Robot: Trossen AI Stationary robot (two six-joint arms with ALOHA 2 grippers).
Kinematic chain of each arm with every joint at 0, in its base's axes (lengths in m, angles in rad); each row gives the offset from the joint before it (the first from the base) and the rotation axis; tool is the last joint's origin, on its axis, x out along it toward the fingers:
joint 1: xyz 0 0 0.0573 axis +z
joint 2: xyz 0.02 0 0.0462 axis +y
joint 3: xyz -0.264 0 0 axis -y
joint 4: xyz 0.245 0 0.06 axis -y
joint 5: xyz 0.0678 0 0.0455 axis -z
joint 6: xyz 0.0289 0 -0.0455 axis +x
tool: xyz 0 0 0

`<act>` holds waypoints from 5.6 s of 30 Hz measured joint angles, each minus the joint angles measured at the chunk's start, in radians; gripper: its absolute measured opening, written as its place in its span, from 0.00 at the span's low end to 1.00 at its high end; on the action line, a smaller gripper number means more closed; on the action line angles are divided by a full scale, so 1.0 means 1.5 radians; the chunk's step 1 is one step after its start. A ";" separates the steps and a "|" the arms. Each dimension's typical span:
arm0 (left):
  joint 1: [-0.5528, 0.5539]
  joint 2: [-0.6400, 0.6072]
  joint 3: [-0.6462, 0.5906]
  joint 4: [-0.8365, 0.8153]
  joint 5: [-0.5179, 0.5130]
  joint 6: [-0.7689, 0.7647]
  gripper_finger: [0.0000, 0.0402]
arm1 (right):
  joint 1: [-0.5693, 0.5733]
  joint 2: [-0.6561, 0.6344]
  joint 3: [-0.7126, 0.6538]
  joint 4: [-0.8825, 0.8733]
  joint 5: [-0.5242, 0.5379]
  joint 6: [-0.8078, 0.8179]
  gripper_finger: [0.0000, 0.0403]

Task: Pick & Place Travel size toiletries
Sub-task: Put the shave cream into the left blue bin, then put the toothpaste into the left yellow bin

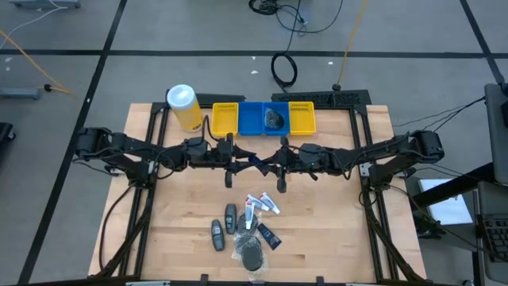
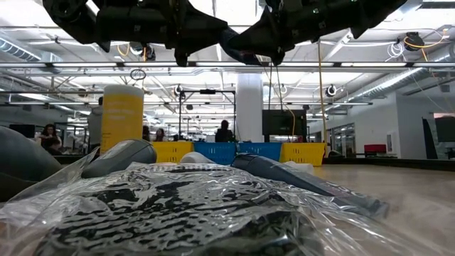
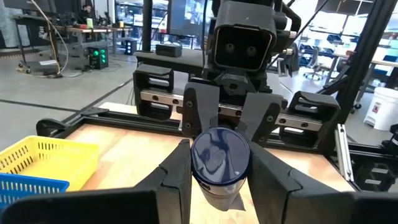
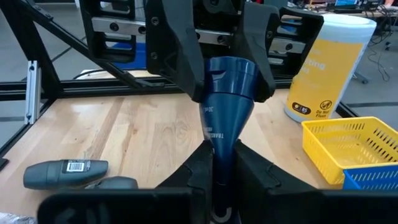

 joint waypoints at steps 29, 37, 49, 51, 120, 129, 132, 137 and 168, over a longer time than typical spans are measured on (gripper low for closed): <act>0.053 0.001 -0.001 -0.006 0.007 -0.001 0.27 | -0.001 -0.001 0.001 -0.066 -0.013 0.007 0.47; 0.060 -0.005 -0.001 -0.007 0.006 -0.001 0.27 | 0.000 -0.001 0.001 -0.103 0.010 0.007 0.50; 0.092 -0.009 -0.001 0.004 -0.019 0.004 0.27 | 0.001 0.000 -0.001 -0.167 0.035 0.035 0.49; 0.107 -0.009 -0.001 0.003 -0.037 0.004 0.27 | 0.006 0.001 -0.001 -0.175 0.027 0.046 0.49; 0.338 0.164 0.171 -0.225 -0.177 -0.018 0.30 | 0.171 0.001 -0.002 -0.144 0.092 0.054 0.49; 0.338 0.164 0.171 -0.219 -0.177 -0.032 0.49 | 0.171 0.001 -0.002 -0.144 0.092 0.054 0.49; 0.338 0.164 0.171 -0.219 -0.177 -0.034 0.49 | 0.171 0.001 -0.002 -0.144 0.092 0.054 0.49; 0.338 0.164 0.171 -0.220 -0.177 -0.034 0.46 | 0.171 0.001 -0.002 -0.144 0.092 0.054 0.49; 0.077 0.164 0.171 -0.247 -0.020 -0.014 0.41 | 0.260 0.009 -0.046 -0.304 0.110 0.276 0.49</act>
